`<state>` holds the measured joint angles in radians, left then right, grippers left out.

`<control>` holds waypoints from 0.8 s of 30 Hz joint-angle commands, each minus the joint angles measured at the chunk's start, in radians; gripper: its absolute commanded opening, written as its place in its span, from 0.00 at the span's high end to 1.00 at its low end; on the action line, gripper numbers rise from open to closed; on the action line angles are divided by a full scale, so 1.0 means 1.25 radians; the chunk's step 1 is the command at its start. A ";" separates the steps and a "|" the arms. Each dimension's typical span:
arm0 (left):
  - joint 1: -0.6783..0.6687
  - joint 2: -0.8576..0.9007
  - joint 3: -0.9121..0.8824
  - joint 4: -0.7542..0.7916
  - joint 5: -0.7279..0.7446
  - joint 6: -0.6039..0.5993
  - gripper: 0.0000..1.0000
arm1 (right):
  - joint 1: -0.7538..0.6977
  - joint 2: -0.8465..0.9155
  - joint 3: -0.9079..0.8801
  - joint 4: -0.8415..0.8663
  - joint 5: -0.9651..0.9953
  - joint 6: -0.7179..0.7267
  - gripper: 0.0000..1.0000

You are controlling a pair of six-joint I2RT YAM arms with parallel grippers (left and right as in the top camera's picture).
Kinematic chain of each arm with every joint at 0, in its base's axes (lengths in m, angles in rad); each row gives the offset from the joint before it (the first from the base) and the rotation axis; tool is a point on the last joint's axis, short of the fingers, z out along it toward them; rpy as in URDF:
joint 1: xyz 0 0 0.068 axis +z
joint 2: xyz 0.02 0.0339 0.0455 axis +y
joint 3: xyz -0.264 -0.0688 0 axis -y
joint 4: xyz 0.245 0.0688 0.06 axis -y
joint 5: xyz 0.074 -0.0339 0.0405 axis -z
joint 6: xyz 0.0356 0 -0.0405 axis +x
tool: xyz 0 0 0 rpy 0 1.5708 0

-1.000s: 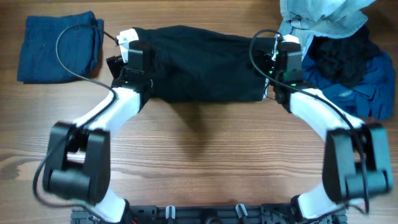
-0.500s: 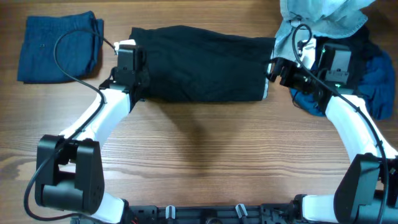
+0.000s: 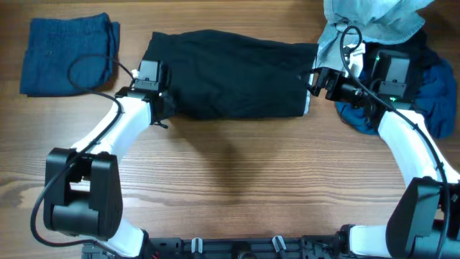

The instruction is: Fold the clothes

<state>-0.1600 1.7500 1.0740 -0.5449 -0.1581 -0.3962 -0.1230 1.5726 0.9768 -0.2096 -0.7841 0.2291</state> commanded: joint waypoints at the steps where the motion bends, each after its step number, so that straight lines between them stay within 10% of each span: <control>1: 0.020 -0.023 0.021 0.021 0.009 -0.013 0.96 | 0.057 0.015 0.024 -0.018 0.099 -0.050 0.08; 5: 0.016 -0.032 0.021 0.048 0.009 -0.013 0.96 | 0.152 0.020 0.025 -0.028 0.267 -0.052 0.82; 7: 0.015 -0.034 0.021 0.055 0.006 -0.013 0.96 | 0.166 0.031 0.025 -0.018 0.289 -0.032 0.96; 24: 0.015 0.110 0.021 0.399 -0.029 -0.004 0.96 | 0.193 0.269 0.025 0.273 0.332 0.030 0.94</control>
<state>-0.1390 1.7969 1.0897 -0.0578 -0.1787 -0.4026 0.1154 1.8854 0.9920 0.1104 -0.4122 0.2531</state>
